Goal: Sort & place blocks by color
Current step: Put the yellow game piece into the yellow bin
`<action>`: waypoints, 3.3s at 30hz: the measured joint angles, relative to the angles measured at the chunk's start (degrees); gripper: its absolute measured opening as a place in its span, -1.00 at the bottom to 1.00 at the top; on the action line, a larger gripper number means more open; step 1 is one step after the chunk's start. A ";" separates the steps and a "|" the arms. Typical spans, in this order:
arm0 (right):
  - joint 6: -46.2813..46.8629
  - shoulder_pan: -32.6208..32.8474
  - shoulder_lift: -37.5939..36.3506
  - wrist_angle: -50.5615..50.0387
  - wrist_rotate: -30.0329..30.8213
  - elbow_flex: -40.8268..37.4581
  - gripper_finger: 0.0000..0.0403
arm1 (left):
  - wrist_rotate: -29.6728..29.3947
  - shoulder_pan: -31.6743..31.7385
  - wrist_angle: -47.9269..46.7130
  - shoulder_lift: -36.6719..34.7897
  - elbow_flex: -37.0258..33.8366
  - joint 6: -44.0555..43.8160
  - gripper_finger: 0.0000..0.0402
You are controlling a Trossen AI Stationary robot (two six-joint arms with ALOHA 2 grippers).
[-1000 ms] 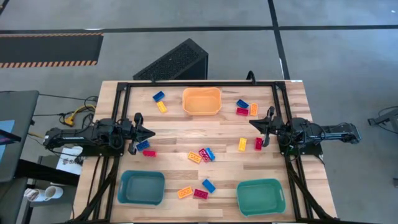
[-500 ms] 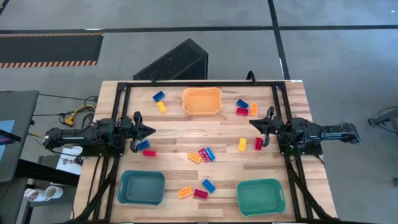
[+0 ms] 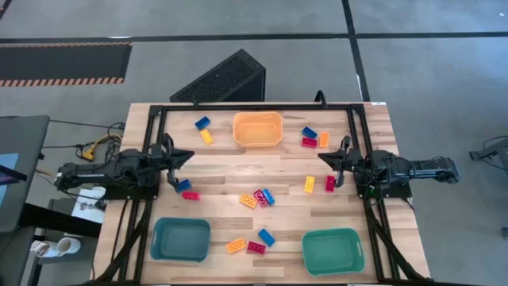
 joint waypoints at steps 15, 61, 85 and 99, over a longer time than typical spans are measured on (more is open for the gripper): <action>0.02 0.00 -0.02 -0.02 0.00 0.00 -0.87 | 2.43 0.00 2.24 21.82 14.77 0.59 -0.66; 0.01 0.01 0.00 -0.01 -0.01 0.00 -0.86 | -9.43 25.45 -31.64 79.17 43.30 -41.23 0.05; 0.01 0.01 0.00 -0.02 0.00 0.01 -0.87 | -6.07 27.58 -30.93 87.70 43.25 -47.79 0.27; 0.00 0.00 -0.02 -0.01 -0.02 0.00 -0.86 | -10.81 26.90 -31.59 87.68 42.55 -57.46 0.58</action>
